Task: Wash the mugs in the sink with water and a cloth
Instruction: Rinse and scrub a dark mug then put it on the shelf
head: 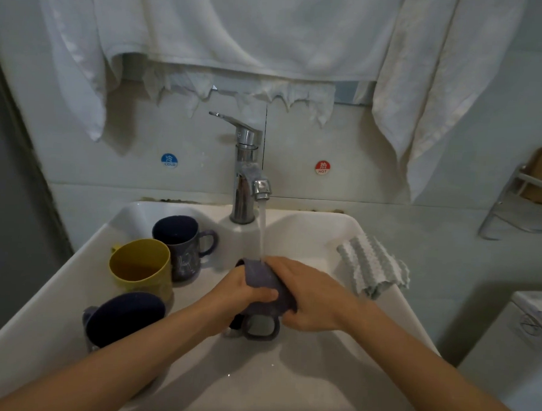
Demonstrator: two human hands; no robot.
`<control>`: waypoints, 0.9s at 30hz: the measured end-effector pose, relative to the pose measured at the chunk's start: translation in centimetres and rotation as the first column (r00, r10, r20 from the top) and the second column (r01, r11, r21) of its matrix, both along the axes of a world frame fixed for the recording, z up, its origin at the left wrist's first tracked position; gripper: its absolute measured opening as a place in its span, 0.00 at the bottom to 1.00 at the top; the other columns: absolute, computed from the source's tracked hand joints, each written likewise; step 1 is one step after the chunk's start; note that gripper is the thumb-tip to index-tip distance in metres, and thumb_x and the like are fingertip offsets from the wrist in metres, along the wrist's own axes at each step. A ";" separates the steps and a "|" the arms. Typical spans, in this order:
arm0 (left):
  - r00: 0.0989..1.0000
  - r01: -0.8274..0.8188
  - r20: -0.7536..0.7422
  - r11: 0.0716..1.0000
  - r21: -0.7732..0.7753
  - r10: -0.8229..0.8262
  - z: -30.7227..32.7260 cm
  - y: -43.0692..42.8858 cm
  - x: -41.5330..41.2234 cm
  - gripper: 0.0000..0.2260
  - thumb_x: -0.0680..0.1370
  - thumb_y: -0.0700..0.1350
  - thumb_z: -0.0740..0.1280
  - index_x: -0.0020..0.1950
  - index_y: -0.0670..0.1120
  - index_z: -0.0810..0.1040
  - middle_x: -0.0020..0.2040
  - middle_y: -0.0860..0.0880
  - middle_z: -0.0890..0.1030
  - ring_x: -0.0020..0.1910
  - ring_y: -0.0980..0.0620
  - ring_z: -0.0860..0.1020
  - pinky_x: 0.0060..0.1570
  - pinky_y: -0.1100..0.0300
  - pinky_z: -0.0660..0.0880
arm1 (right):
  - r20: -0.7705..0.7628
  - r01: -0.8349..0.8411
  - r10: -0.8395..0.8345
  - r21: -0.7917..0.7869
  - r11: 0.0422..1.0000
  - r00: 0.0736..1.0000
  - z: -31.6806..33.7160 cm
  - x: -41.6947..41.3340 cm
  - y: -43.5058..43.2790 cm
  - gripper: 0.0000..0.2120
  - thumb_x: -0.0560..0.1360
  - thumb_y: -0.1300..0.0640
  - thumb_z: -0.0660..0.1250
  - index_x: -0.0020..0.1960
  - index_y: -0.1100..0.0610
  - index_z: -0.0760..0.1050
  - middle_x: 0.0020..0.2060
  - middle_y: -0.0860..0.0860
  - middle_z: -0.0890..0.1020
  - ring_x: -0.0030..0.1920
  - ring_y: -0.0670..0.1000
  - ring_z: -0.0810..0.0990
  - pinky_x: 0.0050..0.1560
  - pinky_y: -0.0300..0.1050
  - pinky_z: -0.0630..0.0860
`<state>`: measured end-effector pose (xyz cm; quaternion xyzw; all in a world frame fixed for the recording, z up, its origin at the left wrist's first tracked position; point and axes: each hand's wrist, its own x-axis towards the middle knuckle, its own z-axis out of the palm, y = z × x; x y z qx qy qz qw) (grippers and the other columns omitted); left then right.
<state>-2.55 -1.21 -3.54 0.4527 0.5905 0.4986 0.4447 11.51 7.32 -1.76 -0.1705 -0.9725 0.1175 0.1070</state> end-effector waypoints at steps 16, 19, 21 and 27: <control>0.797 0.015 -0.602 0.998 -0.063 -0.050 -0.3 -0.2 0.7 0.23 0.75 0.44 0.69 0.68 0.42 0.68 0.65 0.46 0.73 0.61 0.51 0.74 0.58 0.63 0.72 | 0.113 0.100 -0.081 -0.174 0.980 0.990 -0.7 -1.4 1.0 0.45 0.59 0.48 0.80 0.69 0.51 0.61 0.60 0.47 0.75 0.56 0.49 0.76 0.56 0.43 0.74; 0.806 0.012 -0.590 0.998 -0.054 -0.042 -0.2 -0.4 0.6 0.22 0.75 0.43 0.69 0.66 0.43 0.69 0.61 0.45 0.76 0.58 0.50 0.75 0.55 0.62 0.74 | 0.024 0.086 -0.083 -0.128 0.988 0.996 -0.9 -1.5 0.7 0.44 0.60 0.48 0.79 0.70 0.51 0.61 0.61 0.48 0.74 0.57 0.50 0.75 0.55 0.43 0.74; 0.861 -0.010 -0.508 1.000 -0.023 -0.003 0.0 -0.4 0.7 0.19 0.74 0.39 0.70 0.63 0.46 0.72 0.54 0.49 0.78 0.53 0.53 0.77 0.48 0.68 0.74 | -0.005 0.068 -0.068 -0.056 0.996 0.998 -0.8 -1.6 0.3 0.41 0.63 0.49 0.78 0.69 0.53 0.62 0.62 0.50 0.73 0.59 0.51 0.74 0.57 0.43 0.73; 0.938 -0.175 0.303 0.984 -0.006 0.169 2.2 -0.2 -0.7 0.09 0.75 0.29 0.61 0.44 0.40 0.78 0.33 0.45 0.83 0.33 0.50 0.82 0.32 0.59 0.80 | -0.181 -0.052 0.103 0.267 0.962 0.978 -2.1 -3.7 -1.7 0.41 0.61 0.57 0.78 0.70 0.61 0.64 0.66 0.58 0.70 0.63 0.58 0.71 0.63 0.51 0.71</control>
